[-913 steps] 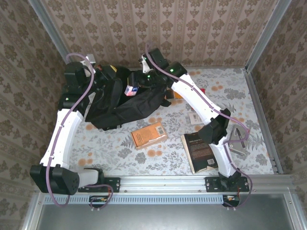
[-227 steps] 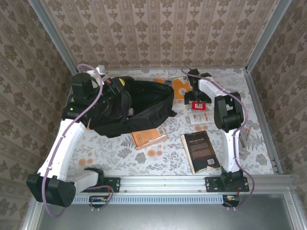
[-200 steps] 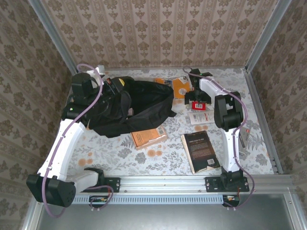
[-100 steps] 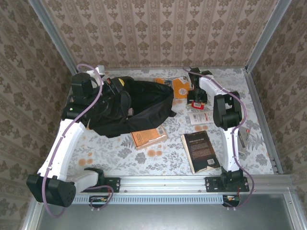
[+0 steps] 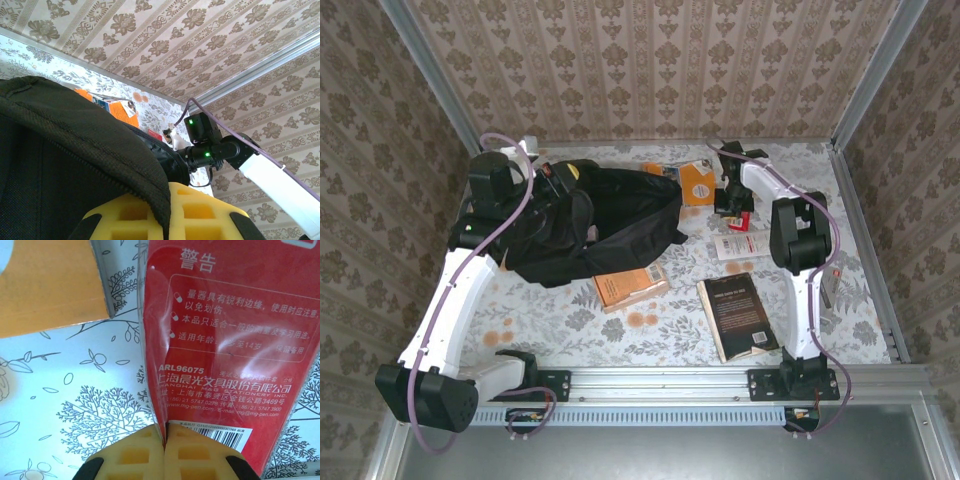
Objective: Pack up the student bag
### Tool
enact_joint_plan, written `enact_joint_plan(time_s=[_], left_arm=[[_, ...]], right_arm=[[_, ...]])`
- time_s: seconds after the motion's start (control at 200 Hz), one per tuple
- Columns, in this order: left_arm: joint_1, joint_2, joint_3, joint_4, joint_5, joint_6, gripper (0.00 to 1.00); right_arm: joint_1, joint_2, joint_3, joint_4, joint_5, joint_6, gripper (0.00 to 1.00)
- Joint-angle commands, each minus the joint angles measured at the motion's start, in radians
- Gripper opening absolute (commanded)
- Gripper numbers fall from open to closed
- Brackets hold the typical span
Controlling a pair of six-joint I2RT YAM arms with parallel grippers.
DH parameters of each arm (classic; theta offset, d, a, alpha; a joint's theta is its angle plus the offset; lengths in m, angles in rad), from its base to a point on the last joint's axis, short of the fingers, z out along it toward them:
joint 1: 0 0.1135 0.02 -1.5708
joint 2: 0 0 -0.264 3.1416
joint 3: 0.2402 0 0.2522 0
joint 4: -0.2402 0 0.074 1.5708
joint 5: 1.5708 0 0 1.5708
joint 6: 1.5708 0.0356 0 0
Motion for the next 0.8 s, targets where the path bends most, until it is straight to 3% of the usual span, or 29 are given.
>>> enact_joint_plan(time_s=[0.0, 0.49, 0.655, 0.795], left_arm=[[0.01, -0.023, 0.049, 0.048, 0.015, 0.009, 0.0], [0.005, -0.006, 0.109, 0.004, 0.018, 0.038, 0.0], [0.002, 0.015, 0.214, -0.01, 0.025, 0.041, 0.0], [-0.003, 0.042, 0.298, -0.008, 0.038, 0.009, 0.0]], right_arm=[[-0.003, -0.06, -0.028, -0.002, -0.045, 0.018, 0.0], [0.011, -0.501, -0.224, 0.136, -0.069, 0.135, 0.0], [0.011, -0.633, -0.214, 0.151, -0.117, 0.174, 0.0], [0.011, -0.669, -0.102, 0.101, -0.139, 0.174, 0.0]])
